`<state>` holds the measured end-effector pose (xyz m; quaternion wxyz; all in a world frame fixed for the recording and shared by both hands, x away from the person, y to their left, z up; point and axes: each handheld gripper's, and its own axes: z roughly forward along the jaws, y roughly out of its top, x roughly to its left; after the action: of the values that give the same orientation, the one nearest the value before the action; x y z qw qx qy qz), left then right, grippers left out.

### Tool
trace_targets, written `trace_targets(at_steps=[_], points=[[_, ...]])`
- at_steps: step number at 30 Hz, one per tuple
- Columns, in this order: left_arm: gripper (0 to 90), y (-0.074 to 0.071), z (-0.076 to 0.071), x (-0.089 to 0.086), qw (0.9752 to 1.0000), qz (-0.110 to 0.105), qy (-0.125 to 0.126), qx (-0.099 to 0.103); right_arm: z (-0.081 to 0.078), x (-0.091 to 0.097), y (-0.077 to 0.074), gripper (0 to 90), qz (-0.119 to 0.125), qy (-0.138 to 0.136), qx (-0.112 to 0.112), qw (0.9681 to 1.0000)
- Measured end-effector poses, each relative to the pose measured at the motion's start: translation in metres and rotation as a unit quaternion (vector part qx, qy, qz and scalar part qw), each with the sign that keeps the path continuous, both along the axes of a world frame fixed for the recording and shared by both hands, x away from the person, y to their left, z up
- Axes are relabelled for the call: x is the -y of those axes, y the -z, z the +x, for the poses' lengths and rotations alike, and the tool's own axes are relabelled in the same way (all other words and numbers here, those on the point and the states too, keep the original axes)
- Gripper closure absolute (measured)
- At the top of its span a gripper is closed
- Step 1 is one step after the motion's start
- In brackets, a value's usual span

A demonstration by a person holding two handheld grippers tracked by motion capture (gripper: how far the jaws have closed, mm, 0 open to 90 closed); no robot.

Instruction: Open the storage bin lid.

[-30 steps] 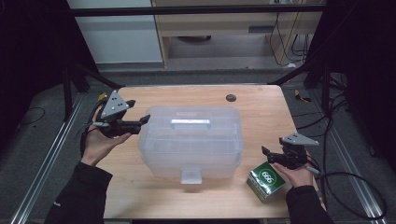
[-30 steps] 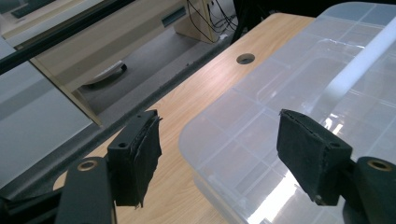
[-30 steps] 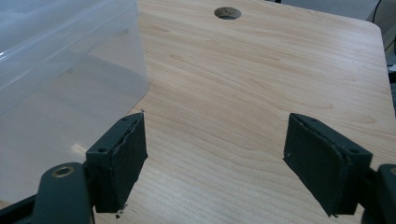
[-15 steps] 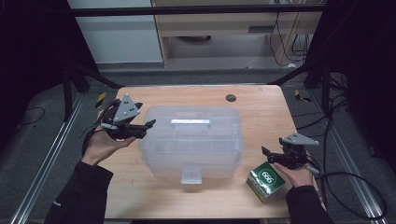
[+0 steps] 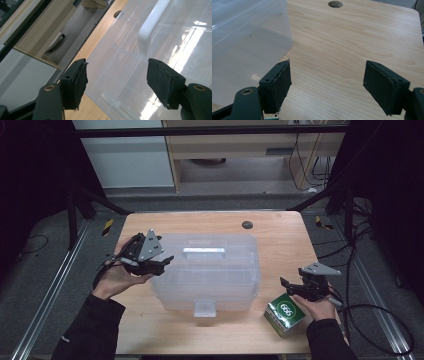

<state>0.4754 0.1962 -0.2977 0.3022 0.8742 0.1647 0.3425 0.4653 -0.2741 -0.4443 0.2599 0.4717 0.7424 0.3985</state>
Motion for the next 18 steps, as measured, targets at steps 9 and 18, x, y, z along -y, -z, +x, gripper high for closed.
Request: trace_targets(at_steps=[9,18], points=[[32.3,0.003,-0.001,0.010,0.9998,0.020,0.008,0.006,-0.001,-0.001,-0.002,23.5,0.001,0.003,0.000,1.0000],[32.7,0.004,-0.001,0.024,0.9990,0.037,0.020,0.011,0.000,-0.001,-0.002,23.6,-0.002,0.006,-0.003,1.0000]])
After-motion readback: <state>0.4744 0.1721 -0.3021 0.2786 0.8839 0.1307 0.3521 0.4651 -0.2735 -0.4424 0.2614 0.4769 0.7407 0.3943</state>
